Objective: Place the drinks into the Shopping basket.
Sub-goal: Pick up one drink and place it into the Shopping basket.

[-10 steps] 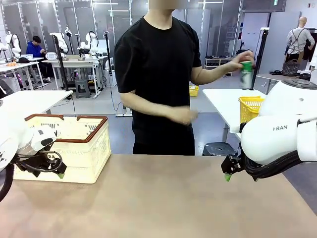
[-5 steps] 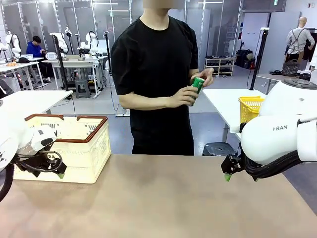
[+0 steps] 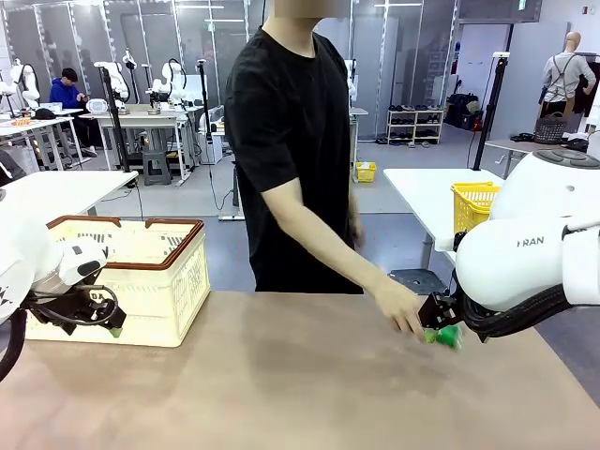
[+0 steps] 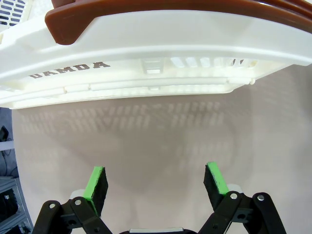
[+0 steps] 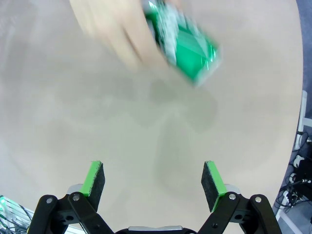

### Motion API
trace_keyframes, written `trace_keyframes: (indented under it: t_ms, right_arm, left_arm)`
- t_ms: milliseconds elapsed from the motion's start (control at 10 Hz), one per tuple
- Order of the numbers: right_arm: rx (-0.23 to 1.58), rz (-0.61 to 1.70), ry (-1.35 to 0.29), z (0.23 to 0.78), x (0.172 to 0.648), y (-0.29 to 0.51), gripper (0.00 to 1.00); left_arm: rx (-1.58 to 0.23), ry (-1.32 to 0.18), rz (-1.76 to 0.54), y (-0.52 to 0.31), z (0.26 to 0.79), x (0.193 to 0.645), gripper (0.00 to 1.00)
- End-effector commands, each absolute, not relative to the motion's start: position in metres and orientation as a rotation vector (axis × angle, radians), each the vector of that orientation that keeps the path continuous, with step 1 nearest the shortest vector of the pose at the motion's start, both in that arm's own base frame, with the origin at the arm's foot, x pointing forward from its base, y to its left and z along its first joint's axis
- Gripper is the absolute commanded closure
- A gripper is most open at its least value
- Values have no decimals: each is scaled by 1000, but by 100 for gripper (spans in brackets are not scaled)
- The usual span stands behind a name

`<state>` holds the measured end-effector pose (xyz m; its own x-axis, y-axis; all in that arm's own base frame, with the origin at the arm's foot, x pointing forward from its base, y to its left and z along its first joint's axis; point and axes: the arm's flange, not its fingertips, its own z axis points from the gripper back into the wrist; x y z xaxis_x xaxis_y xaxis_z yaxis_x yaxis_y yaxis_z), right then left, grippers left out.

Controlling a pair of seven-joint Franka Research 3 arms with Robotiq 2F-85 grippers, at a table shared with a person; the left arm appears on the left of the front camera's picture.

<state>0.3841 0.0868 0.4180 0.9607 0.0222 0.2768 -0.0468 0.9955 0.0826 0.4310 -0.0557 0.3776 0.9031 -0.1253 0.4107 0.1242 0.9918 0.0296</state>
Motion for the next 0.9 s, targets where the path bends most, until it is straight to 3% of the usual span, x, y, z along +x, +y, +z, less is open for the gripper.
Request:
trace_keyframes:
  t_ms: [0,800]
  right_arm:
    - [91,33,-284,418,384,86,0]
    - [91,33,-284,418,384,86,0]
  left_arm:
    - [4,-423,-128,-55,377,431,0]
    - [4,-423,-128,-55,377,431,0]
